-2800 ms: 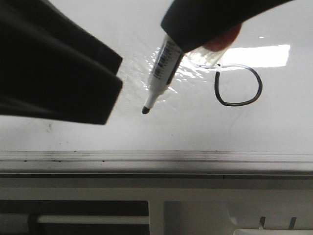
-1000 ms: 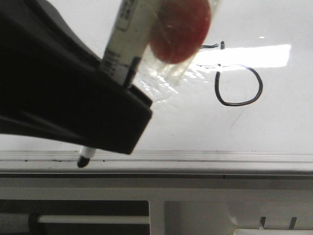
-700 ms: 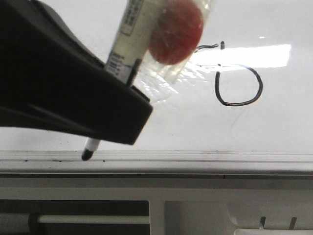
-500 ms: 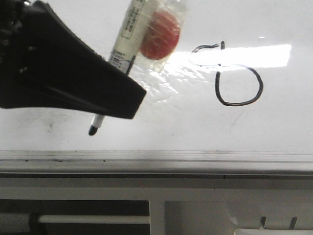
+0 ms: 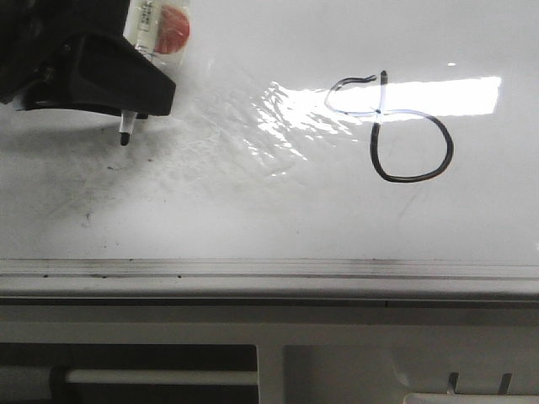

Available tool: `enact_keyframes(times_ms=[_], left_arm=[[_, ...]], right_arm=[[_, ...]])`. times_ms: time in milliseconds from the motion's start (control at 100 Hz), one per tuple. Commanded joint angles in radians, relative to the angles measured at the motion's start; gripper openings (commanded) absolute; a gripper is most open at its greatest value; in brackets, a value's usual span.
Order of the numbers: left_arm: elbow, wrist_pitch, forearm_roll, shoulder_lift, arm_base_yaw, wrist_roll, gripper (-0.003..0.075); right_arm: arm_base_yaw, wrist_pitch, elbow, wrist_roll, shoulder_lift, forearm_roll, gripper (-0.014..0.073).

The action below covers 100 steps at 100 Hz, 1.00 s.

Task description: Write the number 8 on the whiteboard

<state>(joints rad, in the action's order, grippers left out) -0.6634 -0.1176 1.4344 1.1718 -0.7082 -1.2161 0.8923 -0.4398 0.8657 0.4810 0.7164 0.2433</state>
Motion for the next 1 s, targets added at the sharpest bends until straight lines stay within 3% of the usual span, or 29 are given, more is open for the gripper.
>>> enact_keyframes(times_ms=[0,300,590,990], left_arm=[[-0.035,0.049,0.049,-0.004,-0.006,0.014,-0.0021],[-0.053,0.106,0.132,0.094,-0.075,0.014,-0.0021],[-0.122,0.360,0.180,0.164,-0.187,0.007,-0.0021],[-0.122,0.428,0.204,0.230,-0.191,-0.012,-0.0020]], right_arm=[[-0.008,0.076,0.034,-0.001,-0.007,0.003,-0.0059],[-0.008,0.092,0.034,-0.001,-0.005,0.003,-0.0059],[-0.008,0.090,0.034,-0.003,-0.005,0.003,-0.0059],[-0.008,0.090,0.034,-0.006,-0.005,0.003,-0.0059]])
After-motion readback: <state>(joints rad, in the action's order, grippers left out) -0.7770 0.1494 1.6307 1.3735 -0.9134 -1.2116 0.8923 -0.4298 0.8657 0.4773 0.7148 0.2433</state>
